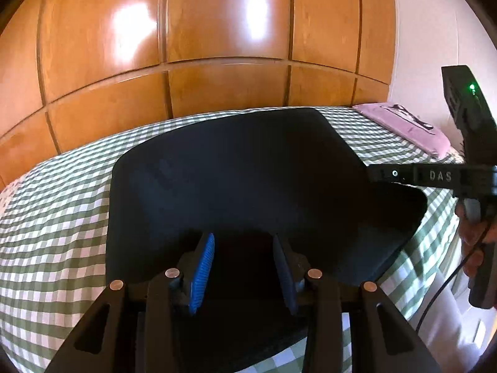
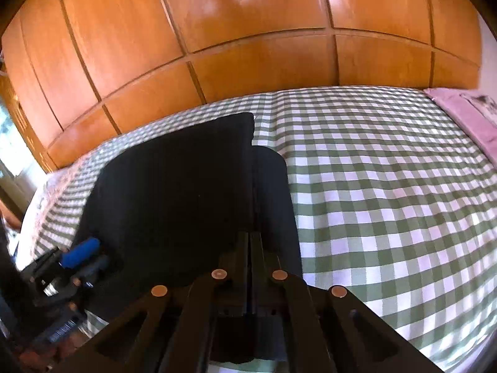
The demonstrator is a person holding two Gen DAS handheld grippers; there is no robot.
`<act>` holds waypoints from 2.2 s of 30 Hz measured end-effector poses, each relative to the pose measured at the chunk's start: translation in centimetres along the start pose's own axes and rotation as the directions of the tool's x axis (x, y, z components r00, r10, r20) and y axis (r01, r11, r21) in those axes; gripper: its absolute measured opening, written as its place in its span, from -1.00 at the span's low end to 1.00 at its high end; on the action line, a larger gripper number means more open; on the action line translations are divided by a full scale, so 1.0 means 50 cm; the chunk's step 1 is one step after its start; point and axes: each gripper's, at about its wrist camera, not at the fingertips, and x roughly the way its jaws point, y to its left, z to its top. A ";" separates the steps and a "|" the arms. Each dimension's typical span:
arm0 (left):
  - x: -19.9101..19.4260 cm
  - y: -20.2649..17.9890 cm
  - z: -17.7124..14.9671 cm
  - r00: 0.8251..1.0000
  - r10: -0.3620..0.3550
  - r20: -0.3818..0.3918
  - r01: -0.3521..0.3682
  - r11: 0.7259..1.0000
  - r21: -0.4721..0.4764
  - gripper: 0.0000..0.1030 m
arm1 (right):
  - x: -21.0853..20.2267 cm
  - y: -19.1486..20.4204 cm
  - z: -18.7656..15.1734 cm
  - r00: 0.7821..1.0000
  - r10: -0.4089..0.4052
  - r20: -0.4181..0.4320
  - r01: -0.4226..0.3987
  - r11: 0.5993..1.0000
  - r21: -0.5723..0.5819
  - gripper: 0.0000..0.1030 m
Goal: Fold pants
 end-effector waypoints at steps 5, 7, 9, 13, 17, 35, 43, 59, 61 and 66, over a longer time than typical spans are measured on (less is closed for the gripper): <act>-0.052 0.065 0.042 0.995 -0.101 0.020 0.103 0.982 -0.156 -0.25 | -0.032 -0.005 0.039 1.000 0.017 0.018 -0.018 0.999 0.035 -0.89; -0.074 0.082 0.057 0.996 -0.070 0.062 0.080 0.983 -0.167 -0.25 | -0.053 0.014 0.055 0.998 0.000 0.056 -0.001 1.000 0.014 -0.78; -0.078 0.097 0.075 0.996 -0.037 0.083 0.050 0.986 -0.161 -0.25 | -0.071 0.035 0.073 0.994 0.026 0.102 -0.025 1.000 -0.004 -0.58; -0.045 0.122 0.112 0.999 0.024 0.034 -0.018 0.988 -0.156 -0.25 | -0.068 0.100 0.115 0.982 0.107 0.153 -0.096 0.992 -0.077 -0.20; 0.018 0.129 0.134 0.993 0.073 -0.097 -0.088 0.982 -0.168 -0.25 | 0.004 0.167 0.148 0.990 0.103 0.096 -0.085 0.981 -0.172 -0.20; 0.158 0.105 0.146 0.975 0.154 -0.163 -0.166 0.984 -0.066 -0.22 | 0.201 0.102 0.137 0.999 -0.031 0.013 0.032 0.993 -0.112 -0.42; 0.150 0.115 0.136 0.982 0.131 -0.134 -0.145 0.984 -0.102 -0.22 | 0.200 0.088 0.140 1.000 -0.001 0.022 0.002 0.998 -0.066 -0.51; 0.021 0.100 0.093 0.983 0.157 -0.095 -0.167 0.979 -0.116 -0.21 | 0.042 0.110 0.058 0.997 -0.068 0.048 0.072 0.992 -0.104 -0.29; 0.002 0.104 0.077 0.983 0.166 -0.079 -0.175 0.977 -0.124 -0.18 | 0.031 0.101 0.047 0.995 -0.092 0.041 0.096 0.990 -0.103 -0.12; -0.032 0.150 0.022 0.989 0.128 -0.075 -0.142 0.964 -0.226 0.17 | 0.018 0.058 0.018 0.994 -0.109 0.004 0.109 0.991 -0.079 0.06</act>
